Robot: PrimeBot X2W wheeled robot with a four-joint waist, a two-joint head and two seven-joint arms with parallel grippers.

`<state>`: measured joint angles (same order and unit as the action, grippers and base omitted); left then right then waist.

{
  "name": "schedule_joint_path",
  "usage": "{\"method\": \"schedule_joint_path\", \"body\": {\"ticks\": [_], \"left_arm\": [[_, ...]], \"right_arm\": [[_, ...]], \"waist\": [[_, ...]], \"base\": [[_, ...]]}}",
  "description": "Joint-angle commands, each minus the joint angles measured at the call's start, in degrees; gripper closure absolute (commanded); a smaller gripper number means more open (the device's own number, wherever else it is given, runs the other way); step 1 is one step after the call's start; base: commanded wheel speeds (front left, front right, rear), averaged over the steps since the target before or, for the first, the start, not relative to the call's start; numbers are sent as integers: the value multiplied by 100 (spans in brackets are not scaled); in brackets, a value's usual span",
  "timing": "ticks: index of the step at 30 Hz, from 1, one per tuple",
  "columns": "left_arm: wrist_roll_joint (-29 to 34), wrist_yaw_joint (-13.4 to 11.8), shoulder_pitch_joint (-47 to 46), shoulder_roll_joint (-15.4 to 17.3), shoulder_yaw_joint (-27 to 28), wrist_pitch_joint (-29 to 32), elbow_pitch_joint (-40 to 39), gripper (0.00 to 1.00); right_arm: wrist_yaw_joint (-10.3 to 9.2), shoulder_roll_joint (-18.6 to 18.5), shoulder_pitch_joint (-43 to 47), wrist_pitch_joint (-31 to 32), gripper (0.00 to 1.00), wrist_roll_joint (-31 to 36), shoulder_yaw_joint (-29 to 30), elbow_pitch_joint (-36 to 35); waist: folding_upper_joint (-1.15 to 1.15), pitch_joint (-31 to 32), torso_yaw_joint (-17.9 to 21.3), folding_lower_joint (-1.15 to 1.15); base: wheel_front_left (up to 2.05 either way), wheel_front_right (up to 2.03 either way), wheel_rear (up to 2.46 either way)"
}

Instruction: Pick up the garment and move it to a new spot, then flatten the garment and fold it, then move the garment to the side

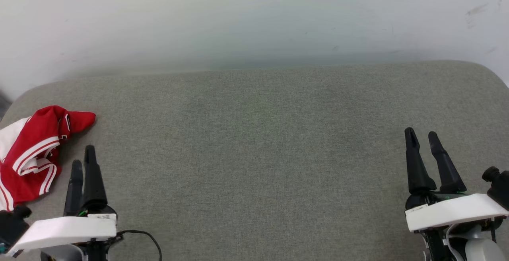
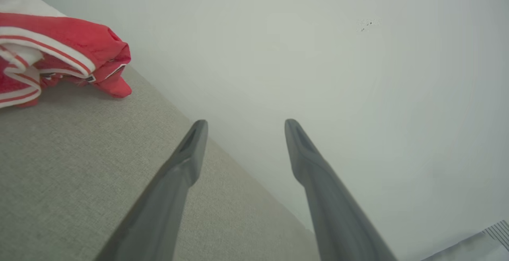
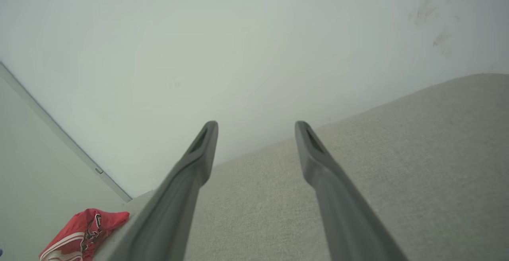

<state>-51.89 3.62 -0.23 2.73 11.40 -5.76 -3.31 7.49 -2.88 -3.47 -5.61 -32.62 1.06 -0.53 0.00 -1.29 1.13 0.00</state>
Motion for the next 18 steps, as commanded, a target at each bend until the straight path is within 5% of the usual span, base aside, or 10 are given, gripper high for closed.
{"method": "schedule_joint_path", "body": {"ticks": [1, 18], "left_arm": [[157, -37, -1, 15, -45, -35, -144, 0], [2678, -590, 349, 91, -1206, -314, -539, 0]], "right_arm": [[0, -4, -103, -52, 0, 160, -25, -124], [0, -3, -6, -325, 0, 1914, -330, -192]], "waist": [[0, -1, 0, 0], [0, -24, 60, 0]], "base": [[0, 0, 0], [0, 0, 0]]}}
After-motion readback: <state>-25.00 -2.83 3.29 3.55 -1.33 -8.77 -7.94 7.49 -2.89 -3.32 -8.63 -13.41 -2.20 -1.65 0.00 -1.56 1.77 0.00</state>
